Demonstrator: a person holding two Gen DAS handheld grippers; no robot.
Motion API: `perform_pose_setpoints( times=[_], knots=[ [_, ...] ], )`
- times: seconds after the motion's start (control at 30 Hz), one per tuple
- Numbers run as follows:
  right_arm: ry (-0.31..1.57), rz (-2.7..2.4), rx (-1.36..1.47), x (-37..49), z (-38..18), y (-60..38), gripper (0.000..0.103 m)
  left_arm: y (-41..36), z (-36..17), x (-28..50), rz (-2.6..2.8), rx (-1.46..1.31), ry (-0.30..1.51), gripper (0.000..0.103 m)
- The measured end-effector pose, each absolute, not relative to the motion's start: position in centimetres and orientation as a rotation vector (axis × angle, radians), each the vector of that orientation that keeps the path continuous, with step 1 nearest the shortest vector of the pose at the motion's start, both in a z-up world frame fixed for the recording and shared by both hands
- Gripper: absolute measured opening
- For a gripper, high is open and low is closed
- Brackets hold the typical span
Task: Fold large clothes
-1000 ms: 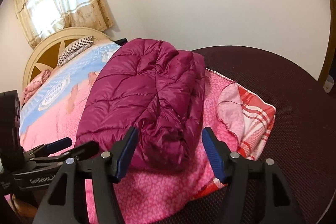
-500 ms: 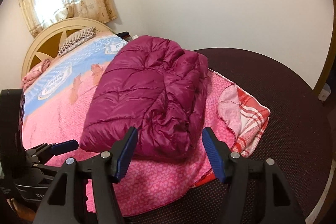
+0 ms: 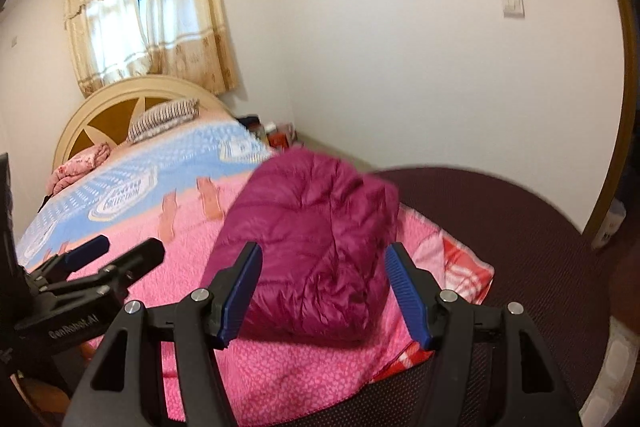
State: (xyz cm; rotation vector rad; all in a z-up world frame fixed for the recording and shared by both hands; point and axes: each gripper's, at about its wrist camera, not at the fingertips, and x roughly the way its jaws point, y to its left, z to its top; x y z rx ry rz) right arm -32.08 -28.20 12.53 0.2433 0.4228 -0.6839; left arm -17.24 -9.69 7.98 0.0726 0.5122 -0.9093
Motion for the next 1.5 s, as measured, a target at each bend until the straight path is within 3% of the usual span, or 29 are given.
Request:
perform_pose_setpoints(
  times=[0.1,0.43,0.7,0.87,1.5],
  knots=[
    [0.381,-0.695,0.209,-32.6,13.8,-27.2,0.072,-9.1,9.3,-17.6,-0.917,0.055,0.464,0.103],
    [0.208,-0.697,0.160,-34.7,17.2,-24.4,0.077,-6.4,12.5,-20.0,-0.913,0.006,0.233,0.103],
    [0.009,-0.735,0.075,-36.8,19.5,-21.4,0.089,-4.8,14.4,-21.9,-0.864,-0.007,0.059,0.103],
    [-0.050,-0.741,0.083,-36.9,20.5,-20.5,0.095,-5.4,14.6,-21.6,-0.809,0.013,0.066,0.103],
    [-0.023,-0.856,0.090,-36.4,19.5,-20.5,0.096,-6.0,13.3,-21.0,-0.706,0.072,0.100,0.103]
  ],
)
